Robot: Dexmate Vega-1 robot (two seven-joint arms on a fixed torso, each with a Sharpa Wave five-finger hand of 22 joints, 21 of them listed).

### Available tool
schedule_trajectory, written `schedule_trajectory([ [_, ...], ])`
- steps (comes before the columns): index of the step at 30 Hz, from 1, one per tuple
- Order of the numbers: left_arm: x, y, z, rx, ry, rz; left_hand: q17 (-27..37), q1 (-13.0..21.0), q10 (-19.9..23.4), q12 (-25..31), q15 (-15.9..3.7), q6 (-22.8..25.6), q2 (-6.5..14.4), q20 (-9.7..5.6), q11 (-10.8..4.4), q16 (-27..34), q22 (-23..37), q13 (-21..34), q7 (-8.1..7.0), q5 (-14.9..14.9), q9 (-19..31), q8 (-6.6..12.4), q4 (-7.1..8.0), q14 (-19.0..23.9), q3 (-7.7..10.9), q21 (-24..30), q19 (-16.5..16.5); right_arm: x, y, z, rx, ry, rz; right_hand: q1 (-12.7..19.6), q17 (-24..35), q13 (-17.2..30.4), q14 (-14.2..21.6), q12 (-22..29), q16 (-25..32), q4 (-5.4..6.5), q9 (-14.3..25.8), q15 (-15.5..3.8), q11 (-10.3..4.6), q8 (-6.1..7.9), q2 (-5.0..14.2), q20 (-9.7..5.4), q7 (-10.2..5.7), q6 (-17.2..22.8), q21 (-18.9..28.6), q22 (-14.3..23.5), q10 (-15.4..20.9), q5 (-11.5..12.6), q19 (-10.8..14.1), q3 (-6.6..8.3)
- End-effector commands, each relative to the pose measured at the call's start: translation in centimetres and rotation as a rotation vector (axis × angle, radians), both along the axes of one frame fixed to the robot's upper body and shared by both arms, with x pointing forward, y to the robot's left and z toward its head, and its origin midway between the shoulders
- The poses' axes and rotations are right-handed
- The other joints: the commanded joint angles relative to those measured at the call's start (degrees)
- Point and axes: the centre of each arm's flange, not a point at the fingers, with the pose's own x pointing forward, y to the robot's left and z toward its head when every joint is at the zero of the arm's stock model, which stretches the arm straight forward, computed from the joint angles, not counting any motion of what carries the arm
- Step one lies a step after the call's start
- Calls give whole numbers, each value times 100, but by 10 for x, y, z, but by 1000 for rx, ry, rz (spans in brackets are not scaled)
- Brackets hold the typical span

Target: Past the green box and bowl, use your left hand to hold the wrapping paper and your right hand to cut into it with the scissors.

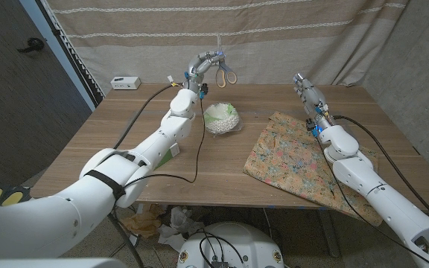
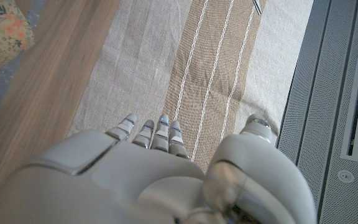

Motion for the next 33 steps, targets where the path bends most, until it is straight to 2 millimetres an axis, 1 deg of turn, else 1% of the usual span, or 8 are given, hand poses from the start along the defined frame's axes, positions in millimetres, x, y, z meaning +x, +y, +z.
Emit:
schedule_trajectory([
  [1,1,-4,-6,-91,50,-70,20,813,47,-15,-16,133,771,-839,1,4,5,12,42,26,-10,6,8,16,-19,-2,60,-3,8,-3,-21,9,-24,125,4,22,-412,-33,-65,-43,16,76,19,54,80,-64,-72,98,-93,15,-17,6,-295,43],
  [7,1,0,-5,-169,57,-75,18,819,55,-19,-16,148,772,-844,2,-5,5,-4,27,28,-19,2,10,15,-27,-13,56,-6,17,1,-35,-6,-9,153,8,26,-653,-62,-56,-44,21,166,89,125,102,-78,-318,330,-109,24,-123,-12,-525,57],
  [15,1,4,-4,-228,52,-61,18,826,61,-20,-15,144,774,-848,1,-11,4,-15,37,29,-18,-4,12,20,-36,-27,46,-8,26,2,-25,-11,10,175,9,28,-763,-60,-52,-48,25,227,165,158,123,-38,-381,457,-110,26,-139,-19,-633,73],
  [18,2,1,-4,-236,60,-67,19,828,59,-23,-15,143,777,-848,1,-11,4,-20,33,30,-19,-6,14,25,-38,-30,45,-10,30,3,-47,-8,3,215,7,27,-726,-35,-9,-55,30,299,415,194,160,-27,-417,598,-79,27,-92,-29,-640,103],
  [19,3,0,-4,-241,62,-69,19,829,59,-23,-16,149,778,-849,0,-11,4,-21,42,30,-20,-6,14,27,-40,-32,44,-11,30,3,-49,-10,1,251,4,21,-687,-21,11,-64,38,408,550,272,179,56,-418,856,-58,24,-64,-45,-648,128],
  [23,3,-3,-4,-253,66,-76,20,832,65,-19,-16,155,782,-849,1,-11,4,-21,72,30,-18,-4,16,32,-42,-34,46,-13,33,4,-53,-21,2,295,0,15,-674,-21,15,-81,42,434,575,336,185,156,-427,1076,-56,20,-65,-56,-676,150],
  [29,5,-10,-5,-264,82,-114,25,839,79,-17,-16,181,792,-848,8,-6,5,-32,77,28,-17,3,19,49,-50,-39,53,-16,39,5,-59,-16,-19,441,-6,5,-697,-14,6,-130,65,465,567,577,233,185,-460,1847,-34,11,-51,-85,-684,240],
  [33,8,-15,-6,-282,105,-142,26,843,84,-14,-16,181,792,-848,9,-5,5,-34,78,28,-18,1,17,53,-53,-41,54,-22,50,5,-72,8,-49,511,-8,3,-669,12,17,-157,71,485,573,613,245,231,-394,1983,-16,8,14,-91,-643,278],
])
